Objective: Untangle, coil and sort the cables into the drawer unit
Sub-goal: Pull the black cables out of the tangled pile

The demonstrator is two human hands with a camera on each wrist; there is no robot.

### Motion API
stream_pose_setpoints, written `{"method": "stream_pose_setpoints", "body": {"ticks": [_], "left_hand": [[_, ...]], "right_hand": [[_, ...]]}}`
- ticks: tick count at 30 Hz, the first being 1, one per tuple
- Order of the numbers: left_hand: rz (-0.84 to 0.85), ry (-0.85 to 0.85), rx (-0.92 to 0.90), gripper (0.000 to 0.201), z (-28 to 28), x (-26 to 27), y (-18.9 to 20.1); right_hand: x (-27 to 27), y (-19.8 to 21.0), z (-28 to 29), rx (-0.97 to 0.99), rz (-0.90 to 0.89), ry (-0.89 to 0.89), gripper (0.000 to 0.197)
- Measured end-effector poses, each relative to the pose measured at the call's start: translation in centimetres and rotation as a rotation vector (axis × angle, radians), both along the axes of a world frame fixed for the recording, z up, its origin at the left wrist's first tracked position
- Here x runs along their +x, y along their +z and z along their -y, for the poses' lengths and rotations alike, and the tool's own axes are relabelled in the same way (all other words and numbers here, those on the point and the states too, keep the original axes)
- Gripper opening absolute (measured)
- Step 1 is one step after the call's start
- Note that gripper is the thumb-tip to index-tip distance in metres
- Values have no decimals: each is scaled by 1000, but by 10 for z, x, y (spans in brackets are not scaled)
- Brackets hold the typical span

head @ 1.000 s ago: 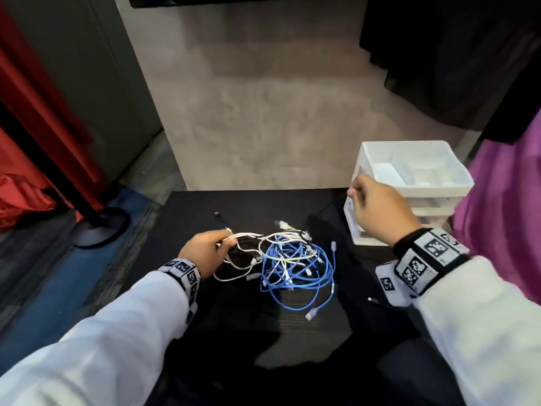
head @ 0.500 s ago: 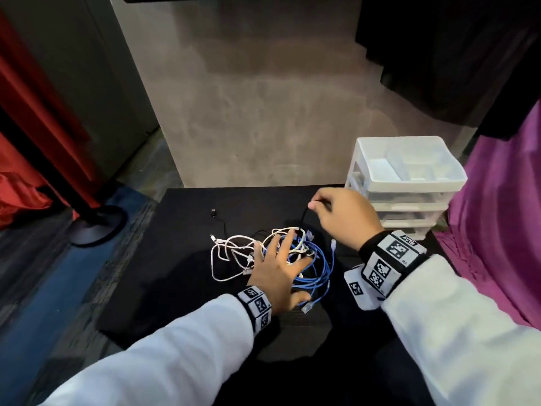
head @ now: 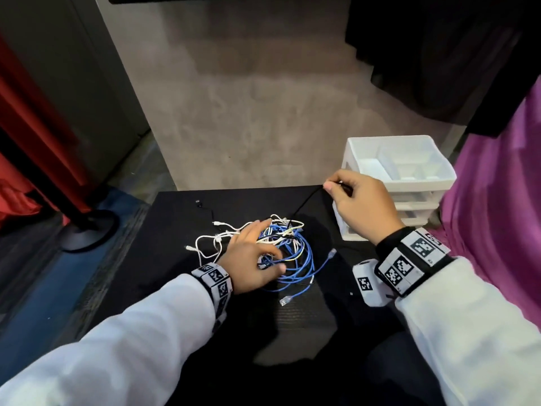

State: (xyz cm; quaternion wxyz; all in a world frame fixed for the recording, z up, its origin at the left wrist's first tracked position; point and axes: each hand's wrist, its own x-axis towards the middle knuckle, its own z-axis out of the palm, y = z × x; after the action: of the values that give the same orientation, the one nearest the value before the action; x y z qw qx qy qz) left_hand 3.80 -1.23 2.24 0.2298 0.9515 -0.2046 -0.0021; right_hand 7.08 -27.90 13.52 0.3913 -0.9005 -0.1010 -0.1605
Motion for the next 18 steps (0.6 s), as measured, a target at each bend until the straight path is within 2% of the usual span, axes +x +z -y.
{"method": "stream_pose_setpoints", "body": {"ticks": [1, 3, 5, 7, 9, 10, 12, 15, 18], "left_hand": [[88, 50, -155, 32, 8, -2, 3], [323, 233, -331, 27, 26, -4, 13], [376, 427, -289, 20, 42, 3, 23], [170, 454, -252, 28, 51, 14, 31], [-76, 393, -332, 22, 55, 22, 29], [-132, 368, -322, 24, 56, 23, 26], [-134, 367, -246, 30, 51, 25, 15], [-28, 447, -106, 21, 33, 27, 11], [19, 372, -156, 20, 22, 35, 23]], "right_hand": [[0, -2, 0, 6, -9, 33, 10], [-1, -3, -6, 11, -1, 124, 10], [-5, 0, -15, 11, 10, 210, 10], [-8, 3, -22, 6, 9, 267, 9], [-10, 3, -27, -14, 24, 295, 8], [-10, 3, -27, -21, 35, 302, 9], [-10, 6, -22, -9, 56, 295, 9], [-9, 12, -5, 56, 91, 225, 11], [-10, 9, 6, 90, 58, 160, 10]]}}
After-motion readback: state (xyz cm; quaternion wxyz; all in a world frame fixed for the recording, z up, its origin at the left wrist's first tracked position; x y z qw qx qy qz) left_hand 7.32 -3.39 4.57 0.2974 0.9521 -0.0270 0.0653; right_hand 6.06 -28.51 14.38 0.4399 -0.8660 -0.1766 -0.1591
